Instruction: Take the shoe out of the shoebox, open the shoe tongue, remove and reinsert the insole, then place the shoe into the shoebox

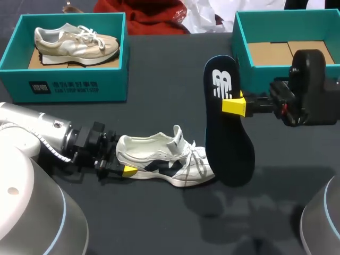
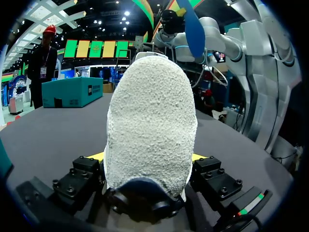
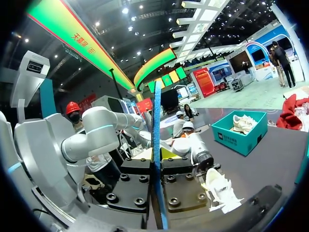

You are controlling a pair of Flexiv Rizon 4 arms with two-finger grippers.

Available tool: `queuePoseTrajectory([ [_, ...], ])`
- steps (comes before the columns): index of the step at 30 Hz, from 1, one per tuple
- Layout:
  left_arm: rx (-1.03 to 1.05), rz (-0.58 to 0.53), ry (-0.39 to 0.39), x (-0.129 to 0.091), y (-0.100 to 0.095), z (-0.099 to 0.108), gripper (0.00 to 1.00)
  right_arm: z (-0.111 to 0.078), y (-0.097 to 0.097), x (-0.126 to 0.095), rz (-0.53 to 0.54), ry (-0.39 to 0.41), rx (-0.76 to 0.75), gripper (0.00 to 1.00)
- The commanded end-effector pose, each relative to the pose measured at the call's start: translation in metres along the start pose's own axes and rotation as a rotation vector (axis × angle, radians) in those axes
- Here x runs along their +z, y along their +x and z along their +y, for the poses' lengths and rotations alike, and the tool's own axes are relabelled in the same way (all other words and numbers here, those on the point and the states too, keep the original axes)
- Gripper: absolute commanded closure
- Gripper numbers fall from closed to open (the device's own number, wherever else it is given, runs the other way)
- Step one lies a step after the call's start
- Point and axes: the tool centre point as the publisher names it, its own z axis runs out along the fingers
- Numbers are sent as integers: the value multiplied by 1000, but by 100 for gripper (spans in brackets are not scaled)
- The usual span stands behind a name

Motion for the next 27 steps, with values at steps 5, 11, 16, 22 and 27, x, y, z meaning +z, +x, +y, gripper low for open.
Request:
queuePoseTrajectory([
  [5, -1, 0, -1, 1, 0, 2, 100, -16, 2, 1, -94, -31, 1, 100],
  [11, -1, 0, -1, 1, 0, 2, 100, -16, -2, 4, -83, -27, 5, 100],
  [16, -1, 0, -1, 1, 0, 2, 100, -17, -4, 6, -70, -29, 7, 100],
  [22, -6, 7, -23, -2, 0, 4, 0, -17, -4, 6, -70, -29, 7, 100],
  [27, -5, -5, -69, -10, 1, 6, 0, -17, -4, 6, -70, -29, 7, 100],
])
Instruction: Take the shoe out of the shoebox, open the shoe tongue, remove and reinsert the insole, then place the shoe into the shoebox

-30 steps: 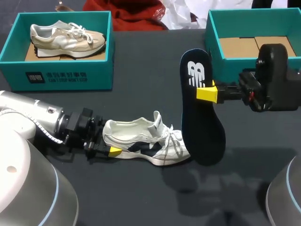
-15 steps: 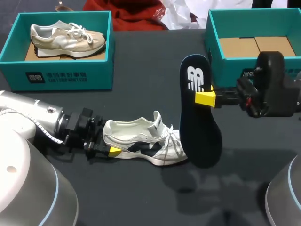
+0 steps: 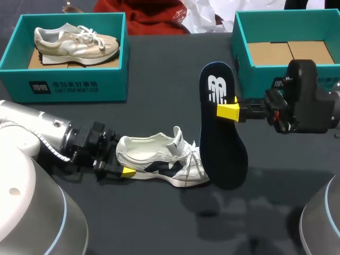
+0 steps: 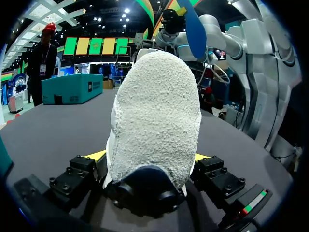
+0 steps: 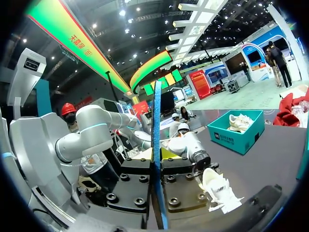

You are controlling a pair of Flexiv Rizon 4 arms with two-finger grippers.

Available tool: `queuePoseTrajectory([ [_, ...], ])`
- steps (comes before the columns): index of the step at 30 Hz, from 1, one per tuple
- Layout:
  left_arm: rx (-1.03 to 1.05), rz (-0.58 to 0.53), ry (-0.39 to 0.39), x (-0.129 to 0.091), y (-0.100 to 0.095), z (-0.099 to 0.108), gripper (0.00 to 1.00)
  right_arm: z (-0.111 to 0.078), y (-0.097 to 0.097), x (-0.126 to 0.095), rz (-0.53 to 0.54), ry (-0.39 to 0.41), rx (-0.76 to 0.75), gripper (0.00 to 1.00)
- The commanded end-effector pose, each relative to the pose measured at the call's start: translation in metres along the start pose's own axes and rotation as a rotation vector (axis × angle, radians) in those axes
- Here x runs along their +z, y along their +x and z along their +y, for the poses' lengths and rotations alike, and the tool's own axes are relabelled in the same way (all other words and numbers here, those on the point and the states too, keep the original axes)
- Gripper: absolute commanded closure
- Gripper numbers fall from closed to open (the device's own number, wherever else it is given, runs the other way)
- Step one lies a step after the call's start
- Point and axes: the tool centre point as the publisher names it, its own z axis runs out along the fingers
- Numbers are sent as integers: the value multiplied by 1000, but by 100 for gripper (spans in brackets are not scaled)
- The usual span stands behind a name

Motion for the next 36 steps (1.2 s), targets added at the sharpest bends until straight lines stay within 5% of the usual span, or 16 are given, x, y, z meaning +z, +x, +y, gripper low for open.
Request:
queuePoseTrajectory([
  [1, -3, -7, -34, -8, 3, -1, 0, -3, 7, -2, -30, -5, 0, 100],
  [10, 2, -9, -172, -33, 6, 3, 0, -3, 7, -2, -30, -5, 0, 100],
  [21, 29, -2, -508, -69, 6, 12, 0, -3, 7, -2, -30, -5, 0, 100],
  [36, 92, -16, -878, -92, 4, -14, 0, -3, 7, -2, -30, -5, 0, 100],
])
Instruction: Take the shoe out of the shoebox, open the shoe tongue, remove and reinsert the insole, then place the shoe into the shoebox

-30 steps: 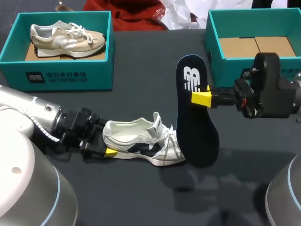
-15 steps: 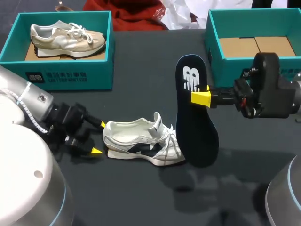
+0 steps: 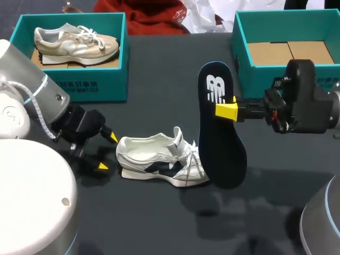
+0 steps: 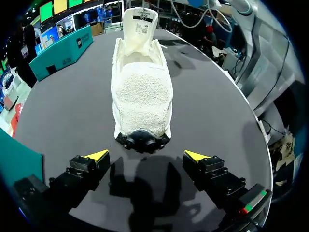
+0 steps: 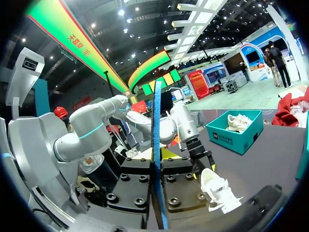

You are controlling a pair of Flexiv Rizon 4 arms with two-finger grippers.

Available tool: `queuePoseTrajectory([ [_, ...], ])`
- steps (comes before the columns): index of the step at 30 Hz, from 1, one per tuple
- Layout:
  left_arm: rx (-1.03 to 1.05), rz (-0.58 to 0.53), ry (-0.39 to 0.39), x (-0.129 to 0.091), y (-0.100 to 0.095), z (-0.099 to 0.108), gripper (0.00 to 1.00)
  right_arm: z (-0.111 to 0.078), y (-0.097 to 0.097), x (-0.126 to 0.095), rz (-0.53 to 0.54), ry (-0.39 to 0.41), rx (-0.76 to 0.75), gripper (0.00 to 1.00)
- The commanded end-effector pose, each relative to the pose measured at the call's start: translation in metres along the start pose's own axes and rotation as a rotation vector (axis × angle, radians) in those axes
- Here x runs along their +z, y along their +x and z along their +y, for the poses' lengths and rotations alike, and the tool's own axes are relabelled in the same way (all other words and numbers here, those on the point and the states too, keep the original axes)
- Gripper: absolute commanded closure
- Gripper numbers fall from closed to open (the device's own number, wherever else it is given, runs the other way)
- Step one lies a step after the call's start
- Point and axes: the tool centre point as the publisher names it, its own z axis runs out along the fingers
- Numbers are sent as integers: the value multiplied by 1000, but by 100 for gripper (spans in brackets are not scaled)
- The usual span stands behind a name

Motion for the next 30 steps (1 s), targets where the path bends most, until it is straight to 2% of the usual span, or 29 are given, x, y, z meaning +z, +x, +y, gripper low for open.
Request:
queuePoseTrajectory([
  [1, 15, -10, -233, -20, -2, -8, 0, -4, 9, -4, -15, -5, 0, 100],
  [9, 22, -15, -366, -27, -2, -18, 0, -4, 9, -4, -15, -5, 0, 100],
  [15, 7, 13, -418, -26, -1, -25, 0, -4, 9, -4, -15, -5, 0, 100],
  [30, 38, 1, -455, -19, -1, -41, 0, -4, 9, -4, -15, -5, 0, 100],
])
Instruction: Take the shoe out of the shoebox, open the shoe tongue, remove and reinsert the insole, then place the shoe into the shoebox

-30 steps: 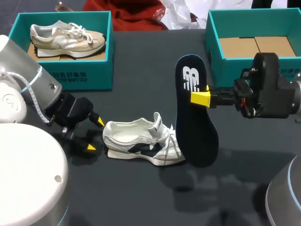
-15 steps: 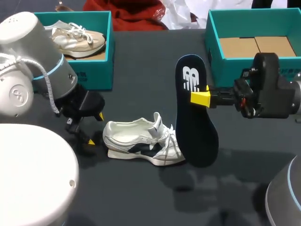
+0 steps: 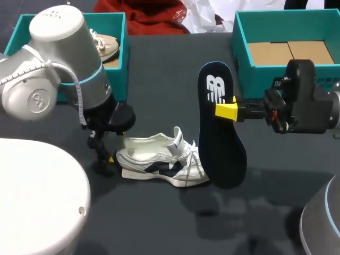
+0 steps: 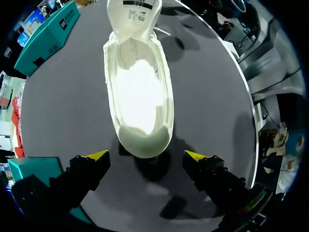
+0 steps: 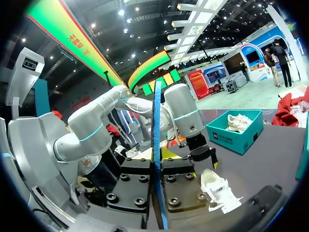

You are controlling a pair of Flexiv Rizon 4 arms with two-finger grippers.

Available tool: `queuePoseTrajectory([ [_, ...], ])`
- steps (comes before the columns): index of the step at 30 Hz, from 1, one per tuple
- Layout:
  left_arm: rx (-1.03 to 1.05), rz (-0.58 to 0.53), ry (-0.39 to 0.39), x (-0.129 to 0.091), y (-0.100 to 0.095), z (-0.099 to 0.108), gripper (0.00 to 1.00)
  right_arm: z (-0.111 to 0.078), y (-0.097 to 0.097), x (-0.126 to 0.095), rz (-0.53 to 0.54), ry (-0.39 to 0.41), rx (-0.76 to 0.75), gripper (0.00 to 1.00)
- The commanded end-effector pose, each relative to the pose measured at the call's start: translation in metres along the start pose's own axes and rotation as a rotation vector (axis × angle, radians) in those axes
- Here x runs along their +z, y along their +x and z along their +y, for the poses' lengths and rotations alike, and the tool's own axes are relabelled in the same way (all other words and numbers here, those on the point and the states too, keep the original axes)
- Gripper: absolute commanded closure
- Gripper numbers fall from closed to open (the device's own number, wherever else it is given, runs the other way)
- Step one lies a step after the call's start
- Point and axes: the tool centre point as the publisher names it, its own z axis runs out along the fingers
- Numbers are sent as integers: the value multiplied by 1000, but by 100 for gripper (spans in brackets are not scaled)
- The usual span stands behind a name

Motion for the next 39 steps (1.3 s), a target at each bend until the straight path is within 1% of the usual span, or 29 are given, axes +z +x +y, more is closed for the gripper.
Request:
queuePoseTrajectory([
  [1, -1, -10, -44, 3, 1, -4, 0, -3, 9, -4, -15, -5, 0, 100],
  [6, -4, -31, -51, 3, 3, -5, 0, -3, 9, -4, -15, -5, 0, 100],
  [9, -4, -37, -46, -1, 4, -8, 0, -3, 9, -4, -15, -5, 0, 100],
  [13, -18, -21, -18, -11, 4, -13, 0, -3, 9, -4, -15, -5, 0, 100],
  [17, 0, -29, -8, -22, 0, -23, 0, -3, 9, -4, -15, -5, 0, 100],
  [21, 9, -30, -5, -32, -5, -38, 0, -3, 9, -4, -15, -5, 0, 100],
  [23, 17, -34, -5, -34, -9, -45, 0, -3, 9, -4, -15, -5, 0, 100],
  [31, 15, -19, 1, -33, -22, -65, 0, -3, 9, -4, -15, -5, 0, 100],
  [39, 9, -25, 1, -16, -34, -78, 0, -3, 9, -4, -15, -5, 0, 100],
])
